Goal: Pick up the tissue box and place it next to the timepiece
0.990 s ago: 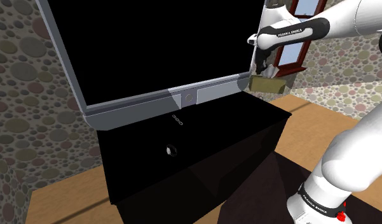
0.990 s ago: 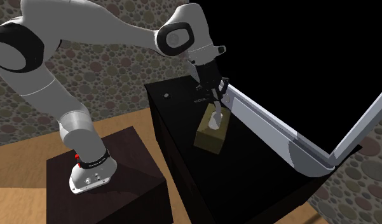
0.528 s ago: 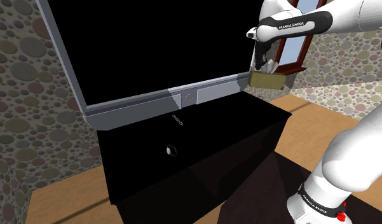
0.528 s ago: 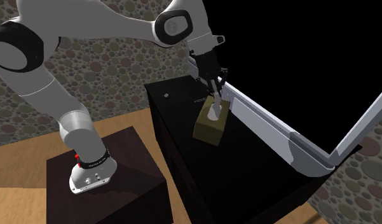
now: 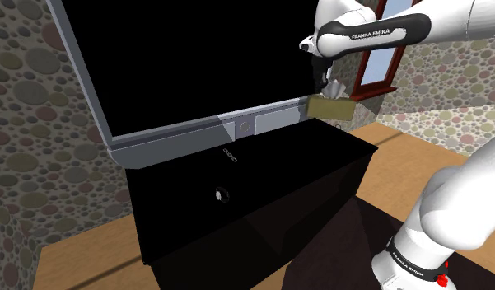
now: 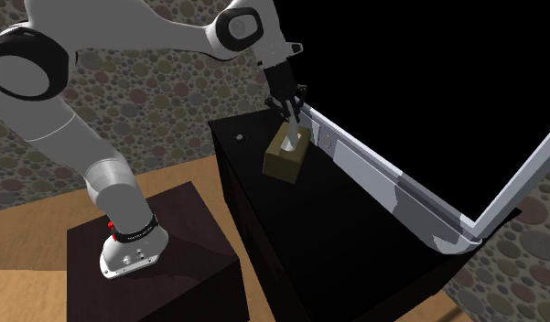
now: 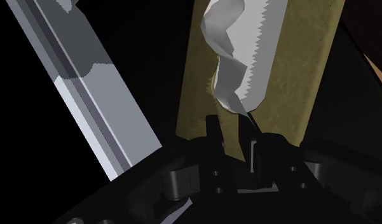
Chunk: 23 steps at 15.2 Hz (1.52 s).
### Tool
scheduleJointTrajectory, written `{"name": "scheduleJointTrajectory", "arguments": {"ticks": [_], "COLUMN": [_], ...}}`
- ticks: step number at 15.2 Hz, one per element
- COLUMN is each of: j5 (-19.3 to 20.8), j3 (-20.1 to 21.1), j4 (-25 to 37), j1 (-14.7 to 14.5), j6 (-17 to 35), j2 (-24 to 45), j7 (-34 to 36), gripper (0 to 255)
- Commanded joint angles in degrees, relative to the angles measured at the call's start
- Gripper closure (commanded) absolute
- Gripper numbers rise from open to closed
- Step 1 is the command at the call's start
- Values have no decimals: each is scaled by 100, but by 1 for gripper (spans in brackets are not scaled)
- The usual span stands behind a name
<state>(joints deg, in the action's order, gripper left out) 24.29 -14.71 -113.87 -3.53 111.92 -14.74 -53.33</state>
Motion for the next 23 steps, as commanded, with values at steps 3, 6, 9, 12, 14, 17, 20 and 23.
{"name": "scheduleJointTrajectory", "arguments": {"ticks": [3, 6, 9, 12, 14, 17, 20, 23], "j5": [1, -23, -53, -81, -96, -108, -104, -81], "j3": [386, 657, 920, 1169, 1330, 1560, 1776, 1961], "j4": [38, 155, 332, 570, 763, 1108, 1522, 1983], "j1": [-209, -369, -529, -694, -803, -970, -1142, -1318], "j6": [-237, -417, -601, -794, -927, -1139, -1369, -1606], "j2": [18, 114, 261, 460, 619, 900, 1230, 1589], "j7": [551, 930, 1298, 1655, 1887, 2225, 2550, 2844], "gripper": [255, 255, 255, 255, 255, 255, 255, 255]}}
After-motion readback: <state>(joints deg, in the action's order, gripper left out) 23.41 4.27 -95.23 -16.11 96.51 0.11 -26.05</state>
